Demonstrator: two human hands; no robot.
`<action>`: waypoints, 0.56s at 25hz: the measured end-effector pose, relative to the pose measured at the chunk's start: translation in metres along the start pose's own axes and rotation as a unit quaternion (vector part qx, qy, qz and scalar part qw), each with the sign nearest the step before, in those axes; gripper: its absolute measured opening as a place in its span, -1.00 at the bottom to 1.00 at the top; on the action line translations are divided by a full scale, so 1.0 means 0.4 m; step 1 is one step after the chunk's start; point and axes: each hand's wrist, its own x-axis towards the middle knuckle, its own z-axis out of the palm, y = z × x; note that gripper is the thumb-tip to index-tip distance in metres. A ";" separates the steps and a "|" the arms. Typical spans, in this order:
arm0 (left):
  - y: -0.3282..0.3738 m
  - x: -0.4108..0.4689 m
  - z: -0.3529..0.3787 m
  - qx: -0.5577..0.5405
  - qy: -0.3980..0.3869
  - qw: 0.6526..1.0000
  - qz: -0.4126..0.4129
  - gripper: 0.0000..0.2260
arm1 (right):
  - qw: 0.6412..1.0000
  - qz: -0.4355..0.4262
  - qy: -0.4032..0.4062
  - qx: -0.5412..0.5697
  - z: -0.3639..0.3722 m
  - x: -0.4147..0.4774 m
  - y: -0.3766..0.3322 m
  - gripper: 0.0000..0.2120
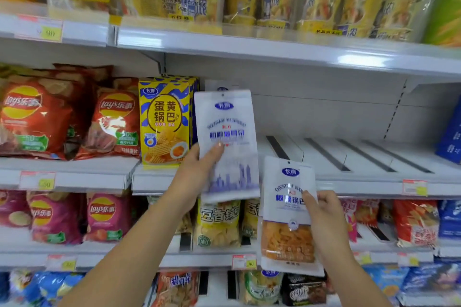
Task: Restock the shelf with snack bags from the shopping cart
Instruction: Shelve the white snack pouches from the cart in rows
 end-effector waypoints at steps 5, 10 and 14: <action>0.039 0.235 0.068 0.144 0.067 0.980 0.121 -0.76 | 0.997 0.036 0.071 -0.016 -0.085 0.020 0.059 -0.80; -0.045 0.365 0.065 0.188 0.115 0.974 0.042 -0.41 | 0.990 0.098 0.101 -0.018 -0.155 0.036 0.120 -0.81; -0.057 0.332 0.087 0.343 0.199 0.900 0.179 -0.19 | 0.987 0.106 0.118 -0.025 -0.171 0.055 0.153 -0.77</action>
